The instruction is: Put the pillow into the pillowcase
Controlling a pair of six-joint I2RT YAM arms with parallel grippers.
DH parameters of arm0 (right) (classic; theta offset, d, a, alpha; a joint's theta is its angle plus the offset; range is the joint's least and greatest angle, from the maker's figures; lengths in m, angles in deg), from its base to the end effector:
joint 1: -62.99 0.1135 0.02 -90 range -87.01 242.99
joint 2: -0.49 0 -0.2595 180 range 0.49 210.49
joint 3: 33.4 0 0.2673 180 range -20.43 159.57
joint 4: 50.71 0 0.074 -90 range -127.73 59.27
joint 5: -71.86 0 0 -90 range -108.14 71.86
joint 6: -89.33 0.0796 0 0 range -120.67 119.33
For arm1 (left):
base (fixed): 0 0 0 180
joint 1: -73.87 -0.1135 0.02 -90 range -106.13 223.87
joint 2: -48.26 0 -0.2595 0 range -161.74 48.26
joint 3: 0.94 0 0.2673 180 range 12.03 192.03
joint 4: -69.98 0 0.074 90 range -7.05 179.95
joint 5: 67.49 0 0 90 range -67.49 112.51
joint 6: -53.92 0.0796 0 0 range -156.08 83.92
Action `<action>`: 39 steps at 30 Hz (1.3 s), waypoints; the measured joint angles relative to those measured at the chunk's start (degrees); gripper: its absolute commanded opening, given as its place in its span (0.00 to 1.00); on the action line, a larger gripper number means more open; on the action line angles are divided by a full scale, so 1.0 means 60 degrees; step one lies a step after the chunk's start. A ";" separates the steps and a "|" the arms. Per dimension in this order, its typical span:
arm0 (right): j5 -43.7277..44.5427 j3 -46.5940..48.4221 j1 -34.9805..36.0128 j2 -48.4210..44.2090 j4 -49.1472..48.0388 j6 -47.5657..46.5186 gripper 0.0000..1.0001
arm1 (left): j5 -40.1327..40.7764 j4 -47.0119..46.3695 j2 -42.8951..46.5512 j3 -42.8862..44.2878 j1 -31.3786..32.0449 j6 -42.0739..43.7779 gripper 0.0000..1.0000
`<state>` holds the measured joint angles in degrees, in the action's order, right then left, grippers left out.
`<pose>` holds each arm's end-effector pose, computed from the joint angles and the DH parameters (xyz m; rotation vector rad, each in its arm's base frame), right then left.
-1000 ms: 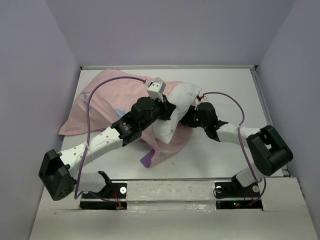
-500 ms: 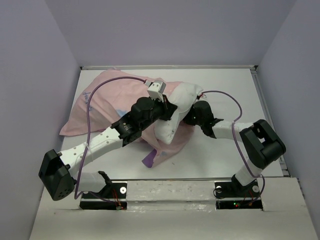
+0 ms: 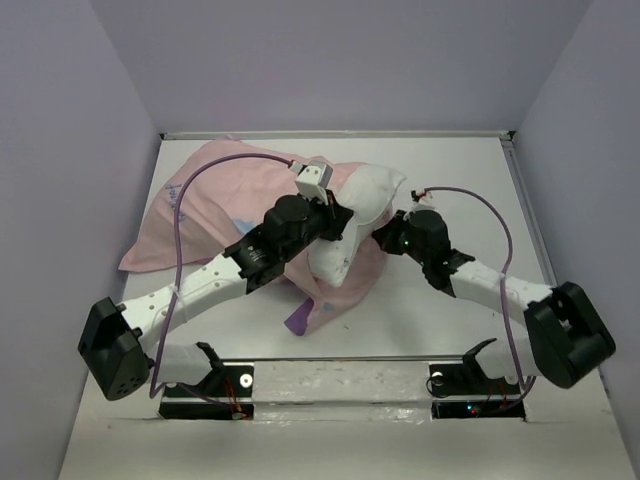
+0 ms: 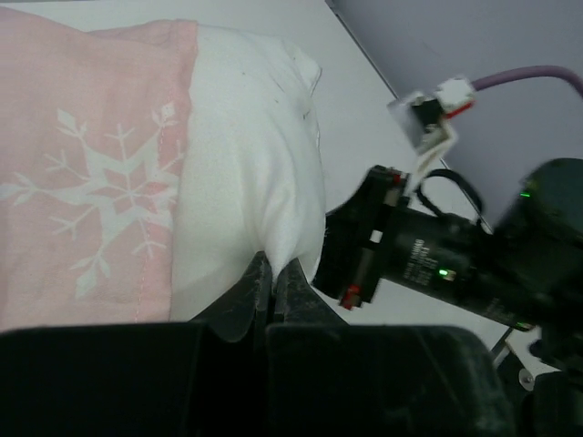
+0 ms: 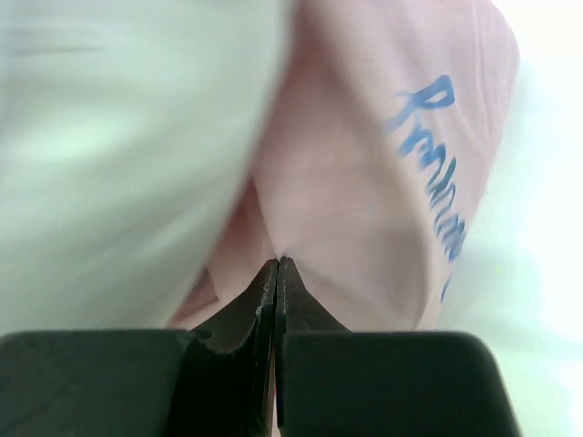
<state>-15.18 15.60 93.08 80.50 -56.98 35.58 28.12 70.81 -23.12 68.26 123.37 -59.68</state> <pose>0.2993 0.1687 0.1671 0.1454 2.0646 0.6802 0.2379 -0.2666 0.3412 0.3036 1.6728 -0.8927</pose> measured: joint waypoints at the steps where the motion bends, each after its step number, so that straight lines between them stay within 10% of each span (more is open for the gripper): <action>1: -0.0040 -0.0135 0.0000 -0.0546 0.0113 -0.0007 0.00 | 0.0138 -0.0036 -0.0069 0.0004 0.0000 0.0098 0.00; 9: 0.0433 -0.1162 0.0004 -0.6040 0.2069 -0.0189 0.00 | 0.0874 -0.0219 -0.1370 0.0011 -0.0393 0.0656 0.00; 16: 0.0291 -0.0004 0.0004 -0.7887 0.3705 -0.0721 0.00 | 0.1286 -0.0670 -0.1934 -0.0226 -0.0958 0.0608 0.00; 28: -0.0860 0.0645 0.0004 -0.1311 0.2779 -0.1588 0.36 | -0.0138 -0.1293 -0.0503 -0.1086 -0.1231 -0.0372 0.00; 39: -0.0546 0.1555 0.0004 0.1603 0.0590 -0.1657 0.40 | -0.0758 -0.1446 -0.0484 -0.1191 -0.1242 -0.0769 0.00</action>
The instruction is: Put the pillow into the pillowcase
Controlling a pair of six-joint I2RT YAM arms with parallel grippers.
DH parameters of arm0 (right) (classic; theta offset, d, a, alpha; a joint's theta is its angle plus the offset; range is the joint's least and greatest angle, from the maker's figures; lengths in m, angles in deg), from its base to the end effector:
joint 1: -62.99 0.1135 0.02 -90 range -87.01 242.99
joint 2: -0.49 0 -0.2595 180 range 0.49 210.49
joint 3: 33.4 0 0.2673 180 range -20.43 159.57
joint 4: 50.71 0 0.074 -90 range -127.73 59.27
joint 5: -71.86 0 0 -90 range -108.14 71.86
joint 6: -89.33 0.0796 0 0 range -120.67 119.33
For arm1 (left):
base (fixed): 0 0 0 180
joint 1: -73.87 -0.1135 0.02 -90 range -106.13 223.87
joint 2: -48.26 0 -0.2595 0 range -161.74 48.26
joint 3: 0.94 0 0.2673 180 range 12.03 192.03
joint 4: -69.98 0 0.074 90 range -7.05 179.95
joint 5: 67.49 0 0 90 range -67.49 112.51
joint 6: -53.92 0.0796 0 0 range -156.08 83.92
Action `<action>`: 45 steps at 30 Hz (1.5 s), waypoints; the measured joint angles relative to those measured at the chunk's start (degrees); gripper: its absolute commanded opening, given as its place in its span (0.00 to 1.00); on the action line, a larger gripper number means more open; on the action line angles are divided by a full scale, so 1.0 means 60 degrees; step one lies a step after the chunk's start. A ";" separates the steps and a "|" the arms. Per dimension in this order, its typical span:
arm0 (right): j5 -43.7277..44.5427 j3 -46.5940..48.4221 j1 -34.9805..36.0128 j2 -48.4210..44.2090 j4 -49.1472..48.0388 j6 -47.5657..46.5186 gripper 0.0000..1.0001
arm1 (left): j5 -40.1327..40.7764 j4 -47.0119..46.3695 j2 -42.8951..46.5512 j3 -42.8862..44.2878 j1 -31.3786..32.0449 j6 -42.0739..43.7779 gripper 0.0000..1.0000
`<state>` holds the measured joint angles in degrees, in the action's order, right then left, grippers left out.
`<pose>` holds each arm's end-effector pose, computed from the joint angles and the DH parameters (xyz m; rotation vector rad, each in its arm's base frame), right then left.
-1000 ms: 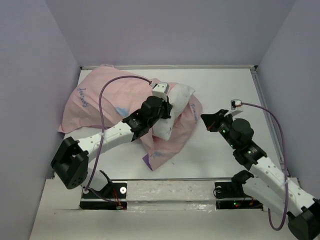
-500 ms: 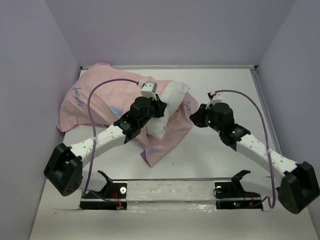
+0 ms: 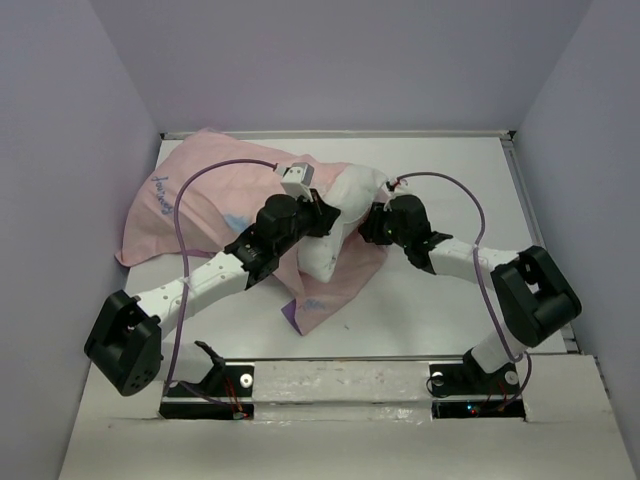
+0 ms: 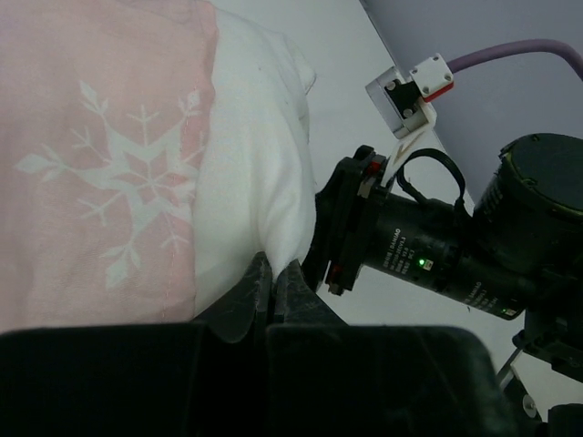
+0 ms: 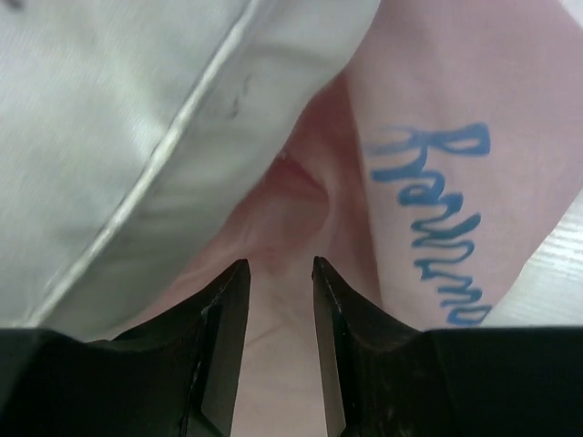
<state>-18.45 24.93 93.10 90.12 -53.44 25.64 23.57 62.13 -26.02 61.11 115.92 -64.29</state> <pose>0.3299 0.1918 0.1607 -0.0739 2.1254 0.6023 0.2713 -0.2427 0.2949 0.1936 1.7185 -0.9087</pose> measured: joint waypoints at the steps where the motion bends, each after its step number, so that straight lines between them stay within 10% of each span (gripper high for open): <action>1: 0.0131 0.0051 0.0000 0.0146 -0.0142 0.0000 0.40 | -0.0044 0.0000 0.0004 0.0000 0.0000 -0.0025 0.00; 16: 0.0838 0.0601 0.0000 0.1457 -0.0641 0.0007 0.38 | -0.0284 -0.0073 0.0178 -0.0142 -0.0011 -0.0142 0.00; 19: 0.0798 0.0652 0.0000 0.1738 -0.0805 0.0022 0.30 | -0.0291 -0.0073 0.0178 -0.0142 -0.0011 -0.0153 0.00; 22: 0.0739 0.0667 0.0000 0.2007 -0.0925 0.0080 0.00 | -0.0335 -0.0073 0.0178 -0.0142 -0.0018 -0.0193 0.00; 28: 0.0692 0.0521 0.0000 0.1745 -0.0969 0.0288 0.00 | -0.0324 -0.0076 0.0178 -0.0142 -0.0018 -0.0178 0.00; 45: 0.1177 -0.2335 -0.0131 -0.8123 0.1887 0.0401 0.00 | 0.1220 -0.0459 -0.2707 0.0816 0.0546 0.0954 0.00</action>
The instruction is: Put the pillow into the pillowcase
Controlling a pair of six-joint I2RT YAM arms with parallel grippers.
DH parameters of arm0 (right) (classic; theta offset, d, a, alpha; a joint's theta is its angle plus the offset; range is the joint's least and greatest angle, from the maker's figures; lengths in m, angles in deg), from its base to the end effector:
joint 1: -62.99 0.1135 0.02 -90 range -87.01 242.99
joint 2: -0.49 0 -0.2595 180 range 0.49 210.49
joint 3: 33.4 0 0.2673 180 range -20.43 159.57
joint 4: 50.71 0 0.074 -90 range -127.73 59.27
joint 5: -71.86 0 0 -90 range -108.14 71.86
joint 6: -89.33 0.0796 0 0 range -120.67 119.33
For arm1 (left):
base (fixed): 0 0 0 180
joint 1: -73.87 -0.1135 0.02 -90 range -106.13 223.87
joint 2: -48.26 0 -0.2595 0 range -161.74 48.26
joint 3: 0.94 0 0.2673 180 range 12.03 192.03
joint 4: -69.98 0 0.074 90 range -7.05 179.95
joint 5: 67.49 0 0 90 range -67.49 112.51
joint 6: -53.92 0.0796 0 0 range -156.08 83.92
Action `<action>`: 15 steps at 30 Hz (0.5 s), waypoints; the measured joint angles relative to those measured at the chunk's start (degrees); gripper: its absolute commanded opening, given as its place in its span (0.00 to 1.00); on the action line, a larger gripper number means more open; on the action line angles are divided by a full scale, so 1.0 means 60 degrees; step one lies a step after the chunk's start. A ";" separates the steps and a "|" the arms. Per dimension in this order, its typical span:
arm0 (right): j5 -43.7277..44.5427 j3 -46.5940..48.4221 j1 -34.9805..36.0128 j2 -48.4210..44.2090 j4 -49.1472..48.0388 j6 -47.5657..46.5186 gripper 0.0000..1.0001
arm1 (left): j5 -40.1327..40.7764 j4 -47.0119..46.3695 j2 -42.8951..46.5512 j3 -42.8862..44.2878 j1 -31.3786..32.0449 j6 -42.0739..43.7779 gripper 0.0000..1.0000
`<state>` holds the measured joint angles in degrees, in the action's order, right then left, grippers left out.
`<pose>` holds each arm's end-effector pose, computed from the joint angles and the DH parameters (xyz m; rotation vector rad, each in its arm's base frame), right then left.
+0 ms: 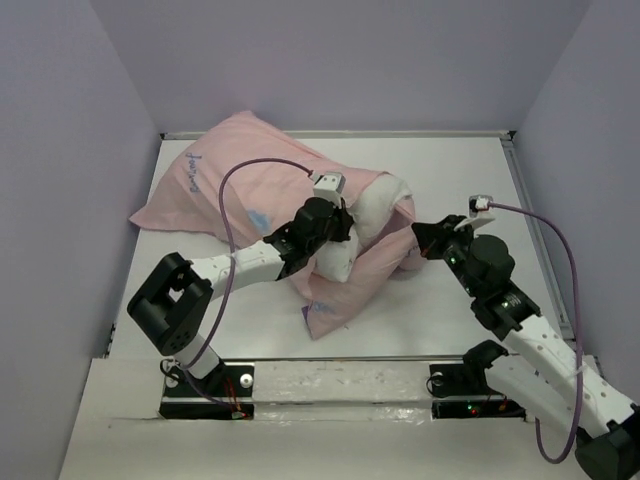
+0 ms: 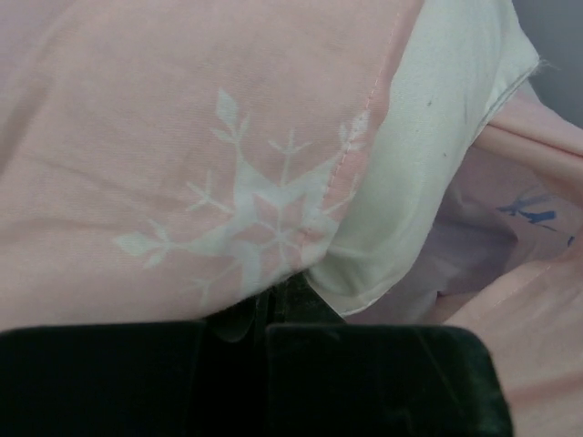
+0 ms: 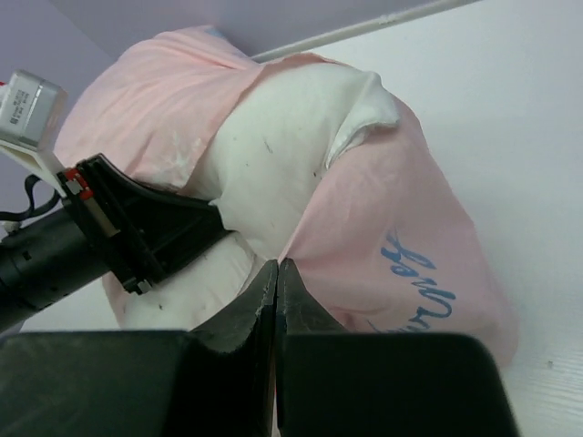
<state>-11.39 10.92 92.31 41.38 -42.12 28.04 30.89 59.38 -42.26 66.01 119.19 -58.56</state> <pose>0.2165 0.1109 0.2856 0.0826 1.7019 0.6664 0.3009 -0.2878 0.2318 0.2605 1.8339 -0.7084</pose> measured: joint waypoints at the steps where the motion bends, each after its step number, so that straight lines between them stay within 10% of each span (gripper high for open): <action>1: 0.0153 0.0087 0.0000 -0.0353 0.0280 -0.0066 0.00 | -0.0058 -0.0113 -0.0051 0.0000 0.0051 -0.0033 0.00; 15: 0.3865 0.1526 0.0044 -0.0521 0.1508 -0.1370 0.00 | 0.0375 -0.1475 0.0047 -0.0794 0.1315 -0.0204 0.00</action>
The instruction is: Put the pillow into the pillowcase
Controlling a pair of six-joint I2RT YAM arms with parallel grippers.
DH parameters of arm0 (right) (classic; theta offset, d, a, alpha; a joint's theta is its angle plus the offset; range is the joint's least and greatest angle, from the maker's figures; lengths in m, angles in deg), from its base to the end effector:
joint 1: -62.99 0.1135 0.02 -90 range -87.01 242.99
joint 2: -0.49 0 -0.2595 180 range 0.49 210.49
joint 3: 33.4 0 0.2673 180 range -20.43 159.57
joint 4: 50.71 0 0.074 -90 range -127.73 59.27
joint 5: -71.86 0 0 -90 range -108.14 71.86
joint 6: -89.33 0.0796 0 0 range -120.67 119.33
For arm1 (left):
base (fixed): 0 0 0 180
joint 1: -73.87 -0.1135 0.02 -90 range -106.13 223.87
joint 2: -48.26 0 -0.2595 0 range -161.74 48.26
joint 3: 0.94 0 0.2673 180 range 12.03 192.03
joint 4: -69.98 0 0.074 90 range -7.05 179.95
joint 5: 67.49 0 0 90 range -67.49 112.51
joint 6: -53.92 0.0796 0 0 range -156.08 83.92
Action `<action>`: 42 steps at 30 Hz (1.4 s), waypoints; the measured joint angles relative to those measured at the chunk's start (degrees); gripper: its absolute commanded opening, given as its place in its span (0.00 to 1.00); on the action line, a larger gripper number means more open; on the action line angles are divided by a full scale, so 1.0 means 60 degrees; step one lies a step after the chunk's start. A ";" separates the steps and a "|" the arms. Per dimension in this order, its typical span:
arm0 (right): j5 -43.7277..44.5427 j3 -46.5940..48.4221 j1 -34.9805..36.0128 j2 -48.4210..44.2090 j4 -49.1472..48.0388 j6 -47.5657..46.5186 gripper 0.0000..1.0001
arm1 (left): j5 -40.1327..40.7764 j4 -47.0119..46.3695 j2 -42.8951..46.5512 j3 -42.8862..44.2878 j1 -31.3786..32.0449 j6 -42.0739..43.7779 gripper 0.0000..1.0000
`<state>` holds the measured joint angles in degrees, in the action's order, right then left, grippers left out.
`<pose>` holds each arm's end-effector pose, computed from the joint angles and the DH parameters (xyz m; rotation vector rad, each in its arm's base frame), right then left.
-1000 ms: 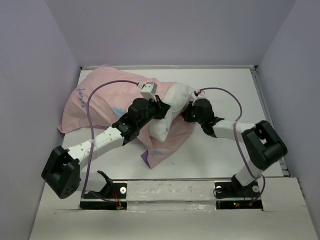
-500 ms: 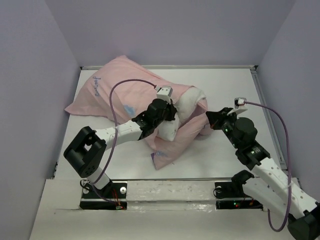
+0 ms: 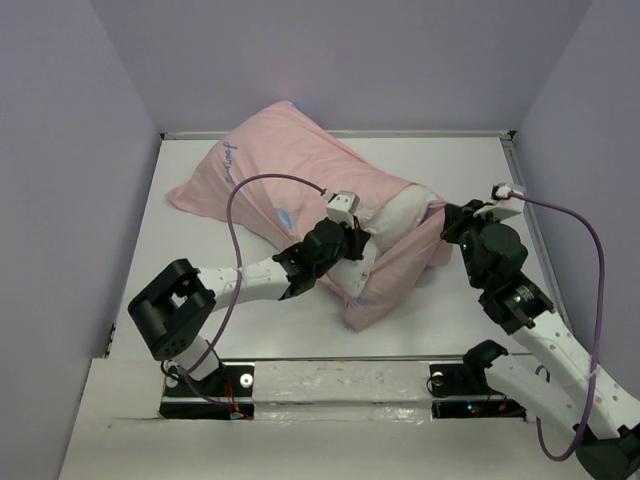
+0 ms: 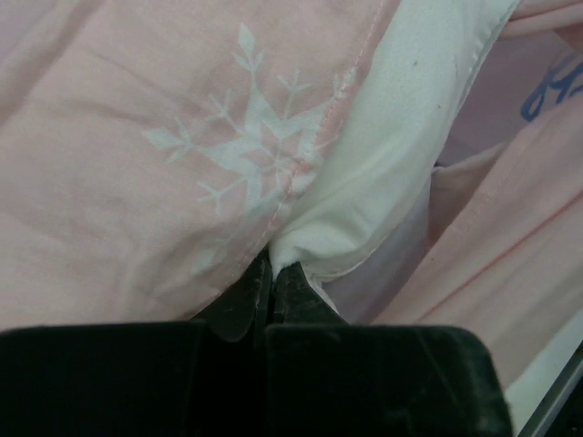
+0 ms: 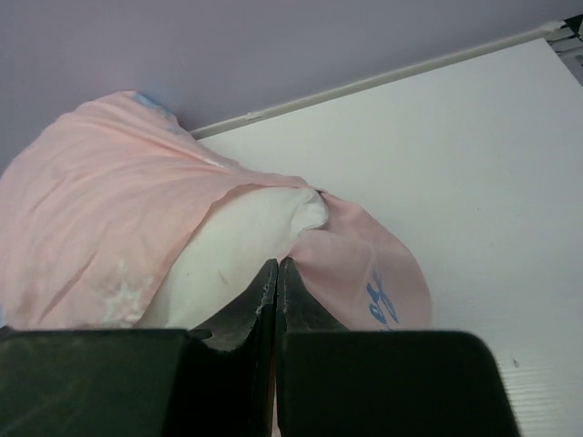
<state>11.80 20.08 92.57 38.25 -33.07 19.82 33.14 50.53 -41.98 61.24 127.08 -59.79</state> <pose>0.2066 0.0716 0.3400 0.2776 1.5817 0.2596 0.2558 -0.3175 0.2245 0.3164 1.7629 -0.8249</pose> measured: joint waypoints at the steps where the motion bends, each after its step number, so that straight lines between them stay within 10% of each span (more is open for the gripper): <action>1: 0.0142 0.0149 -0.0044 0.0379 -0.0073 -0.0109 0.00 | 0.0058 -0.0033 0.0069 -0.0127 0.0069 -0.0029 0.00; 13: -0.1909 0.0521 -0.2065 0.2127 -0.0936 0.0255 0.00 | 0.1126 0.0630 0.2572 -0.1945 0.0634 -0.1031 0.00; 27: -1.0149 0.1027 -0.1818 0.0656 -0.1020 0.0339 0.00 | 0.0605 0.1166 -0.0331 0.0747 0.0521 -0.0222 0.00; 32: -0.9774 0.1038 -0.1796 0.1009 -0.0222 0.0386 0.00 | 0.0058 0.1144 -0.0280 0.0801 0.0492 -0.0364 0.00; 37: -0.7508 0.1217 -0.1792 0.2269 0.0259 0.0605 0.00 | -0.0339 0.1111 0.0714 0.0710 0.0419 -0.0612 0.51; 40: -0.6262 0.1585 -0.1792 0.3468 0.0623 0.0678 0.45 | -0.0696 0.0801 0.1599 0.0619 0.0328 -0.0834 0.70; 42: -0.5712 0.1912 -0.1792 0.3938 0.1075 0.0648 0.53 | -0.0943 0.0648 0.2280 0.0466 0.0321 -0.0940 0.71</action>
<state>-22.48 31.56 81.82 61.88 -26.62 23.71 27.48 54.42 -28.30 64.04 129.01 -65.43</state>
